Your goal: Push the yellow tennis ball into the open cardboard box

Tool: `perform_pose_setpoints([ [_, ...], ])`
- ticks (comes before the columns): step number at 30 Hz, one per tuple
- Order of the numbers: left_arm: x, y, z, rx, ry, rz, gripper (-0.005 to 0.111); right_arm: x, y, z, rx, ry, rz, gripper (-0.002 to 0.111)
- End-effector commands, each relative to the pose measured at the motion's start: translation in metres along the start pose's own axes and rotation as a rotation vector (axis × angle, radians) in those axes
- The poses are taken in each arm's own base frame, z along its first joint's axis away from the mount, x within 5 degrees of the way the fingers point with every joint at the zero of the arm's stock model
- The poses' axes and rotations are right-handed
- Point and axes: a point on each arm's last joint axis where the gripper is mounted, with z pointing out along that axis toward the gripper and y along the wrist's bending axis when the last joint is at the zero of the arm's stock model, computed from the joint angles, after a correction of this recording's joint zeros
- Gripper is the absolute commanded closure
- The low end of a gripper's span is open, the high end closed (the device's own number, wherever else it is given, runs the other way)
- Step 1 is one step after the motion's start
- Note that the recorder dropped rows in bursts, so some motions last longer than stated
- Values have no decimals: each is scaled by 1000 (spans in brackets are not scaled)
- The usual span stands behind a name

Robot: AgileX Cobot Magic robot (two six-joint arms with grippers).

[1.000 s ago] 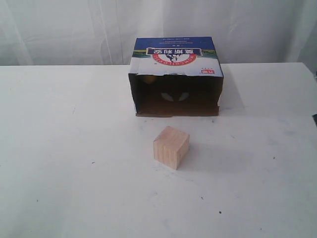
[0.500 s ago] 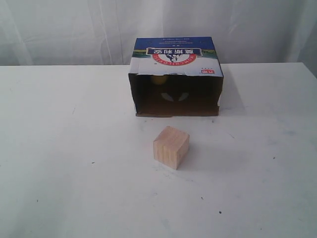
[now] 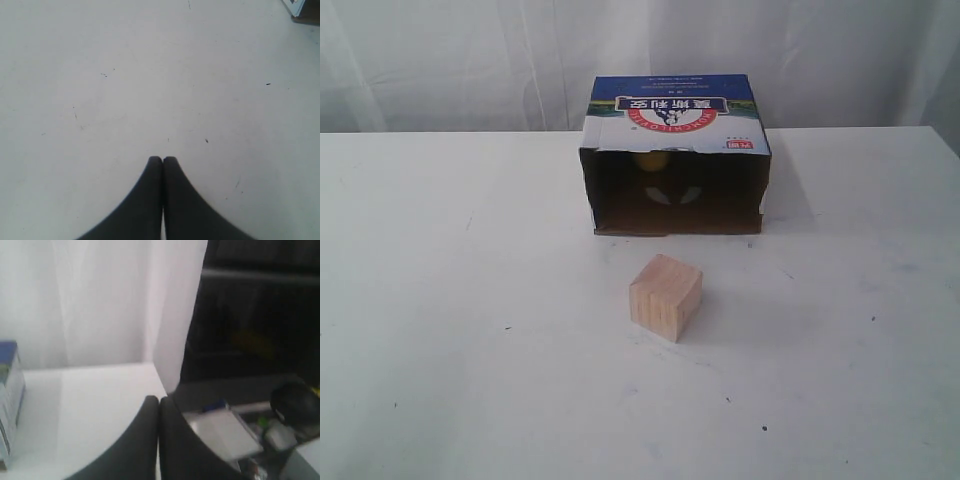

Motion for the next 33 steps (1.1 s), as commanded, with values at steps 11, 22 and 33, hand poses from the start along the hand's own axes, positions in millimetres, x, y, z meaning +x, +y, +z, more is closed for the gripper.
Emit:
perform_pose_setpoints([
  [11,6,-1,1,16,50,-14,107,-30,-15,-100,-112,-566,46,108],
  [22,6,-1,1,16,50,-14,107,-25,-13,-77,-131,-417,281,108],
  [33,6,-1,1,16,50,-14,107,-25,-9,-78,-117,-484,41,108],
])
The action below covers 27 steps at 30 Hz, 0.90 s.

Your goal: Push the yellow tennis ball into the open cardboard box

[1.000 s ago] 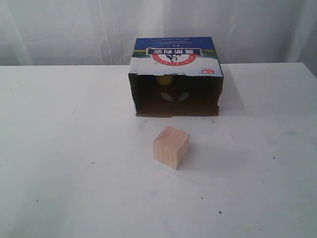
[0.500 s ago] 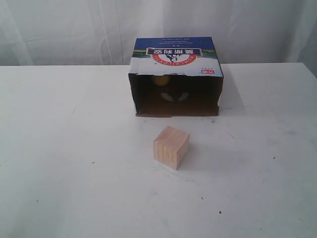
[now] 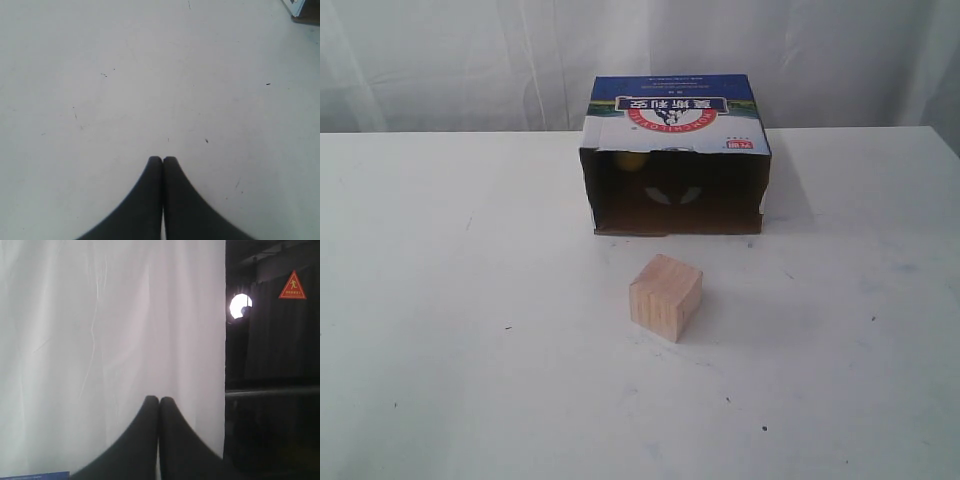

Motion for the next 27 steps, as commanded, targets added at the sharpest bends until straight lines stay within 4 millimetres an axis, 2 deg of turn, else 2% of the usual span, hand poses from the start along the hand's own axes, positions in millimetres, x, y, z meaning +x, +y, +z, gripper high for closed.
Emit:
perform_pose_setpoints([
  [1,6,-1,1,16,50,-14,107,8,3,-3,-35,-38,-95,108],
  [4,6,-1,1,16,50,-14,107,44,3,-11,-51,15,-94,108],
  [10,6,-1,1,16,50,-14,107,142,4,-40,-85,156,123,108],
  [11,6,-1,1,16,50,-14,107,171,3,-48,-68,207,155,108],
  [12,6,-1,1,16,50,-14,107,181,2,-51,-56,216,161,108],
  [13,6,-1,1,16,50,-14,107,202,0,-56,-31,240,162,108],
  [14,6,-1,1,16,50,-14,107,212,0,-58,-22,258,173,108],
  [17,6,-1,1,16,48,-14,107,230,-3,-64,22,395,189,108],
  [20,6,-1,1,16,48,-14,107,244,-6,-71,46,565,86,108],
  [27,6,-1,1,16,48,-14,107,244,-6,-71,44,563,82,108],
])
